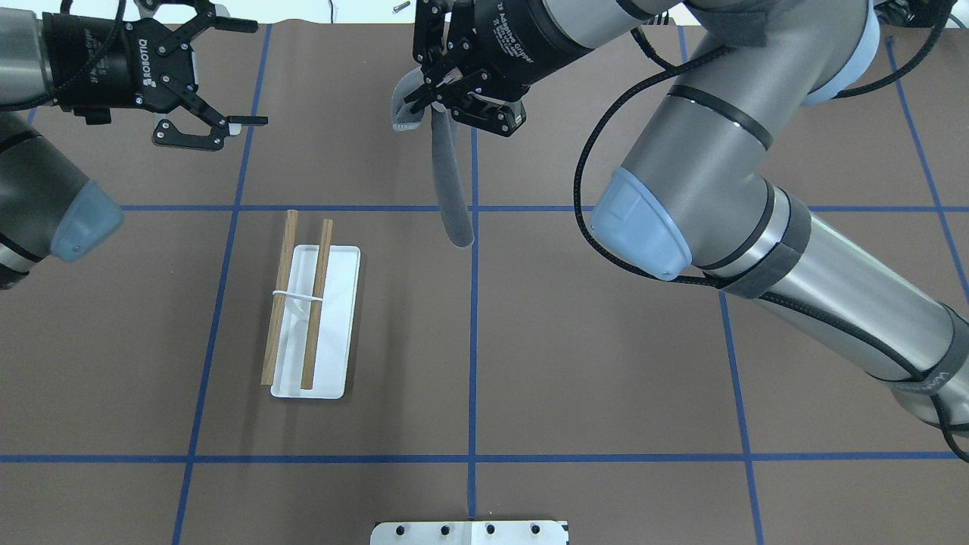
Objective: Hang towel on rack
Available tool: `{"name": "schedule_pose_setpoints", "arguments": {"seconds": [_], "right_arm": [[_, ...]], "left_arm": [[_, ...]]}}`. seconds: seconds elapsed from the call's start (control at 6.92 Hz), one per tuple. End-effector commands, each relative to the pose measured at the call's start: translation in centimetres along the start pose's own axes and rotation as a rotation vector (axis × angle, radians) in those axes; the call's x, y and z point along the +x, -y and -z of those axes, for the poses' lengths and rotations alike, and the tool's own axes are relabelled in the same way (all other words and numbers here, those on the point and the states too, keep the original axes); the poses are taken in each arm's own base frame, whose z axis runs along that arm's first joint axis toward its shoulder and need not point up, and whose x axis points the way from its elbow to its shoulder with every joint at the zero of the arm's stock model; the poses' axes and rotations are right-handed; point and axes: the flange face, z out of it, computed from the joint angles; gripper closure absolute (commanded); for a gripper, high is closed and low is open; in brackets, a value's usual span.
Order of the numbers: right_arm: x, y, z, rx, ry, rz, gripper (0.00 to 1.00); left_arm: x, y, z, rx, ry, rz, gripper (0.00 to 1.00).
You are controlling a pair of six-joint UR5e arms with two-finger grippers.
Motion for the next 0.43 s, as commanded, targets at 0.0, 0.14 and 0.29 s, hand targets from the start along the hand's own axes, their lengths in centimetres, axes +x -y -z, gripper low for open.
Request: {"name": "schedule_pose_setpoints", "arguments": {"seconds": [0.0, 0.14, 0.29], "right_arm": [[-0.7, -1.8, -0.8, -0.008, 0.020, 0.014, 1.00], [-0.6, -2.4, -1.2, -0.015, 0.017, 0.016, 1.00], [-0.8, -2.8, -1.1, -0.023, 0.034, 0.028, 1.00]], "left_arm": [[-1.7, -1.3, -1.7, -0.032, 0.004, 0.004, 0.02], [-2.8, -1.7, -2.5, -0.067, 0.018, -0.007, 0.02], [-3.3, -2.0, -3.0, -0.080, 0.001, -0.008, 0.02]]}}
